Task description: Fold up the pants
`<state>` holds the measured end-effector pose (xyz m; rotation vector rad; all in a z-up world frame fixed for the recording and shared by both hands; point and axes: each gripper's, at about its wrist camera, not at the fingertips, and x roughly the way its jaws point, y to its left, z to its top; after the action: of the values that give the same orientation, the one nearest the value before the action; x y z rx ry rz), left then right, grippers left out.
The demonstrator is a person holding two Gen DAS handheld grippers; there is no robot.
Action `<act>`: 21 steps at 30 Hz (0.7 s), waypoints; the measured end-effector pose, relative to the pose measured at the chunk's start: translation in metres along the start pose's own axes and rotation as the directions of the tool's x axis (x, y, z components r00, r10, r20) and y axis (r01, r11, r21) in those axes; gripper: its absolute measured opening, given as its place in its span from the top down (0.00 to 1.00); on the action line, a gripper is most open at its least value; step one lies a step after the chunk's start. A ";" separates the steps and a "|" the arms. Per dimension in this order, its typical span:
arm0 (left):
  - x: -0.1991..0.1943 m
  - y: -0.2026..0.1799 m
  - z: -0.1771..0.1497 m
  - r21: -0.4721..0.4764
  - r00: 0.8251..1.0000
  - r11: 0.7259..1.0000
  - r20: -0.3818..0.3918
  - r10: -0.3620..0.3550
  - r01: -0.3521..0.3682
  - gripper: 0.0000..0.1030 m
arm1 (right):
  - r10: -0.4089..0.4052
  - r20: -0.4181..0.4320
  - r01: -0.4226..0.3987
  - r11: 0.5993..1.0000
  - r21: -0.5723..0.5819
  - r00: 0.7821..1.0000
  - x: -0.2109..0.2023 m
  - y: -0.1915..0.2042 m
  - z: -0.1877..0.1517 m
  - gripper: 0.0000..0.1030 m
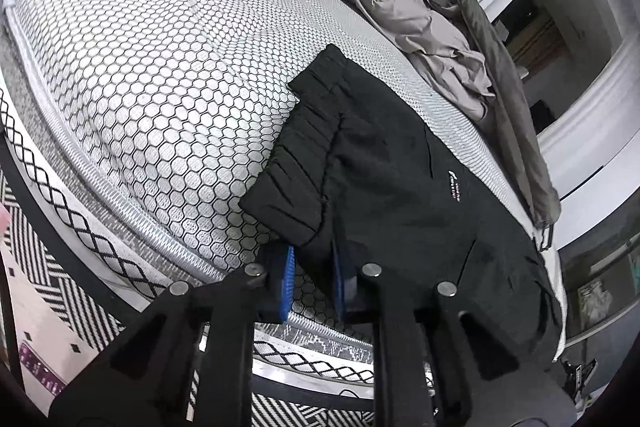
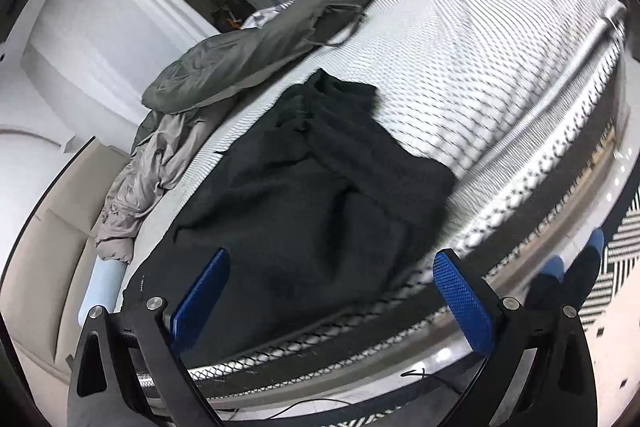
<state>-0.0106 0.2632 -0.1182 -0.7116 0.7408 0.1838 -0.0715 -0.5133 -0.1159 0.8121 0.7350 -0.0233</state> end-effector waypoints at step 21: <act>0.019 -0.018 0.008 0.055 0.996 0.997 -0.064 0.058 -0.055 0.92 | -0.090 0.000 0.090 0.994 -0.058 0.996 0.005 0.022 0.013 0.92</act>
<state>0.0148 0.2530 -0.1172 -0.6490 0.8258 0.1925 -0.0538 -0.5052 -0.0985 0.7241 0.7710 -0.0813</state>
